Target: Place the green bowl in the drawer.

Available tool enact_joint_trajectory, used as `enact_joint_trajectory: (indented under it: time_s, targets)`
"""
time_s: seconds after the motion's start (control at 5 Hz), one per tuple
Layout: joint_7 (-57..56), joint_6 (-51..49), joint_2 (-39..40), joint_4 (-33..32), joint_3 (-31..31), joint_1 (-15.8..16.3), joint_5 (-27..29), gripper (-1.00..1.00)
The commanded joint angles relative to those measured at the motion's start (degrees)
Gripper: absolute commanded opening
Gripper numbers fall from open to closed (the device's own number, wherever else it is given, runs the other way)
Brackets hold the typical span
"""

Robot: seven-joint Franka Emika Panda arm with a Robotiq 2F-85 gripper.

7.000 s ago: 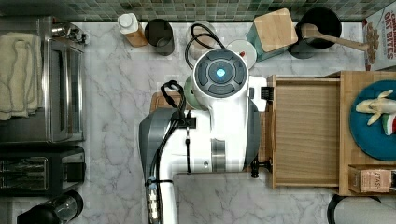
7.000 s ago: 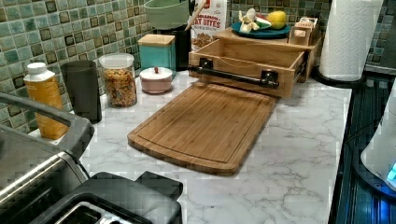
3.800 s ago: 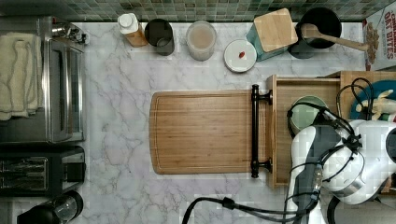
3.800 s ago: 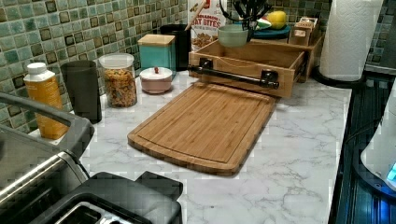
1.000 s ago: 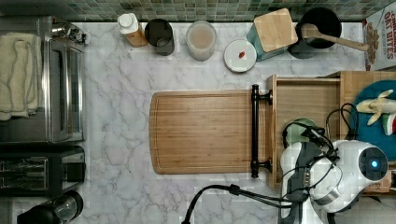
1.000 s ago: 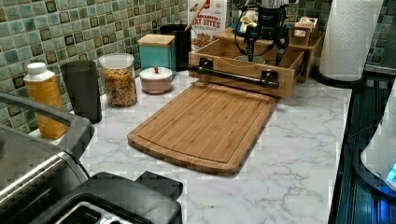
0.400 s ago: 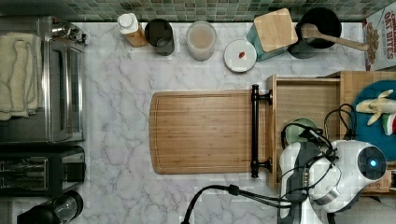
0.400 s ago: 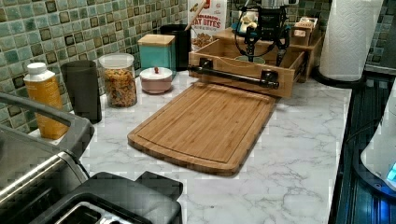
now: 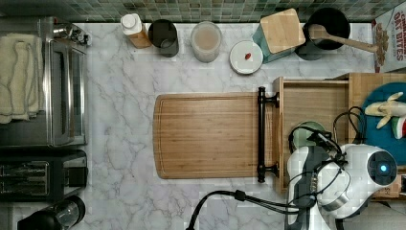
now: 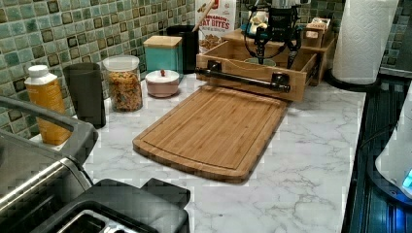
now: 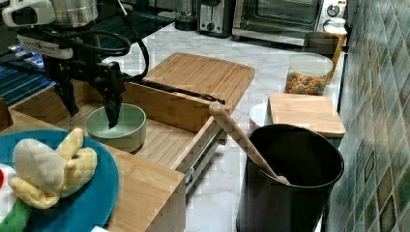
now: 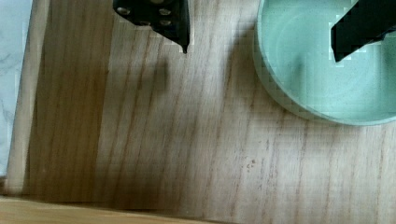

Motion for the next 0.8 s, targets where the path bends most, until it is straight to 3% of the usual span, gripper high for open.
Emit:
enact_joint_trajectory:
  time_s: [0.2, 0.8]
  targets:
    - [1.4, 0.4, -2.4, 1.2, -0.6, -0.1, -0.1, 1.0]
    - [1.4, 0.3, -2.4, 1.2, -0.6, -0.1, -0.1, 1.0]
